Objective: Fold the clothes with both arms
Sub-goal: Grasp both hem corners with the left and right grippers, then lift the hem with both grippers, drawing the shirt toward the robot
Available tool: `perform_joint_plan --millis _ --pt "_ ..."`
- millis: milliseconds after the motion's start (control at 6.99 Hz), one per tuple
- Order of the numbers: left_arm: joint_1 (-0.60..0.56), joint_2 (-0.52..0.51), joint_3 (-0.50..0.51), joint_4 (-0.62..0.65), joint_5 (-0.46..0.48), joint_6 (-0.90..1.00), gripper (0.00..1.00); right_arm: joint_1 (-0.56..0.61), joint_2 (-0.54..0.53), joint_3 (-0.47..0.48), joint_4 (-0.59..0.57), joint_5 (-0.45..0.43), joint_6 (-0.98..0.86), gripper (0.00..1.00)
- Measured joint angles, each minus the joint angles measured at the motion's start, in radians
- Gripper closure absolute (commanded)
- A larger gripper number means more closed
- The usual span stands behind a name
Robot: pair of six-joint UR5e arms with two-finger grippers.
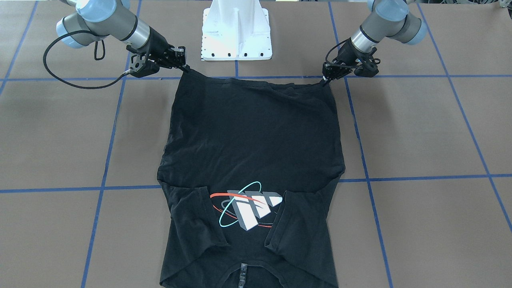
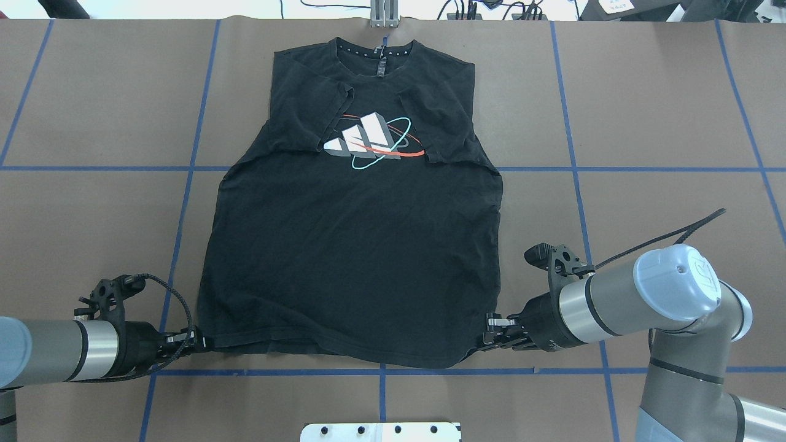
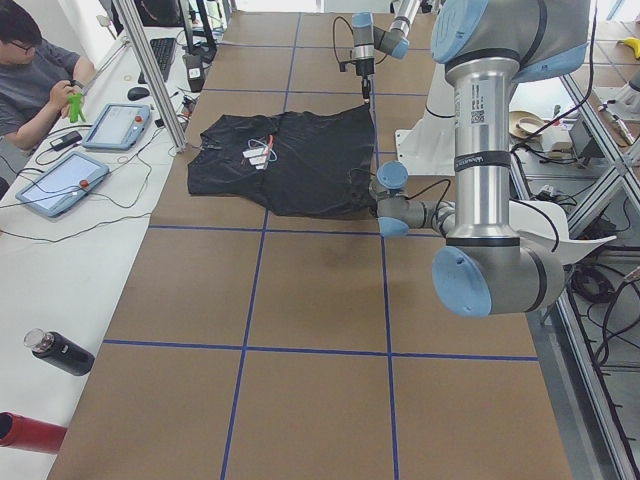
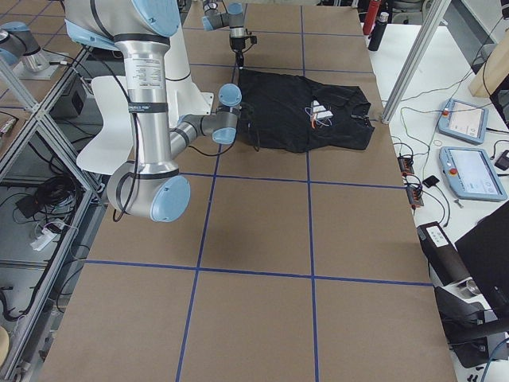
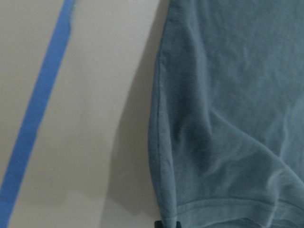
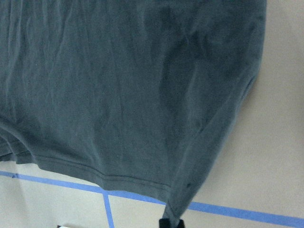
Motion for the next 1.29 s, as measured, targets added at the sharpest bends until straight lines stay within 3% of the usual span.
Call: perform_joint_plan --millis 286,716,1288 --pt "0.001 0.036 -0.044 -0.001 -0.012 0.001 1.0 -0.002 -0.024 0.026 0.0 0.003 0.038 1.0" --pt "0.065 0.066 -0.093 -0.006 -0.019 0.002 1.0 -0.062 -0.143 0.113 0.006 0.023 0.067 1.0" --pt "0.144 0.11 -0.201 -0.008 -0.11 0.007 1.0 -0.145 -0.36 0.179 0.203 0.035 0.069 1.0"
